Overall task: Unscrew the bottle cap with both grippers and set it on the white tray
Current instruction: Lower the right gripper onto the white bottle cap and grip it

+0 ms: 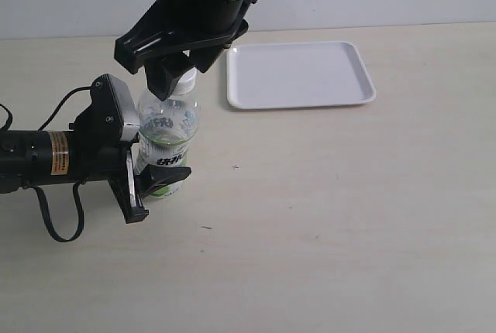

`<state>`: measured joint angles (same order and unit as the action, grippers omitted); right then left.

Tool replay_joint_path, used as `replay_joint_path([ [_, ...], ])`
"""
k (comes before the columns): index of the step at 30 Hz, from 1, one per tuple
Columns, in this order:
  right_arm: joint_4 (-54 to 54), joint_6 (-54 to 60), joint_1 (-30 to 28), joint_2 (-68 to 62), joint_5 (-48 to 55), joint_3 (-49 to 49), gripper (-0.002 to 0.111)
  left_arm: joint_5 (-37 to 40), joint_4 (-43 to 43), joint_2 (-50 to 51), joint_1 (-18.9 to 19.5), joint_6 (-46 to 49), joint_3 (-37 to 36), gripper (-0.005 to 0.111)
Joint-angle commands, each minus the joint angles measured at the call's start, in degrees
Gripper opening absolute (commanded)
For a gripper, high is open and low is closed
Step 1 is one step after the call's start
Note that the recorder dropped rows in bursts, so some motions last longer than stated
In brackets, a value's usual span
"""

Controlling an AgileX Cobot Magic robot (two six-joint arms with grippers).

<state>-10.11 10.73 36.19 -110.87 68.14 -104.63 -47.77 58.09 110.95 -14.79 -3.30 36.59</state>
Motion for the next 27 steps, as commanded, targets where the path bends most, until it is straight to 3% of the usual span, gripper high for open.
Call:
replay_joint_path([
  [1,-0.3,0.3,0.1,0.3,-0.6,-0.3,0.059,-0.5,-0.2,-0.5,-0.2,0.1,0.4,0.000],
  [15,-0.3,0.1,0.1,1.0,-0.5,-0.4,0.059,-0.5,-0.2,-0.5,-0.2,0.1,0.4,0.000],
  [27,-0.3,0.0,0.1,1.0,-0.2,-0.4,0.046,-0.5,-0.2,-0.5,-0.2,0.1,0.4,0.000],
])
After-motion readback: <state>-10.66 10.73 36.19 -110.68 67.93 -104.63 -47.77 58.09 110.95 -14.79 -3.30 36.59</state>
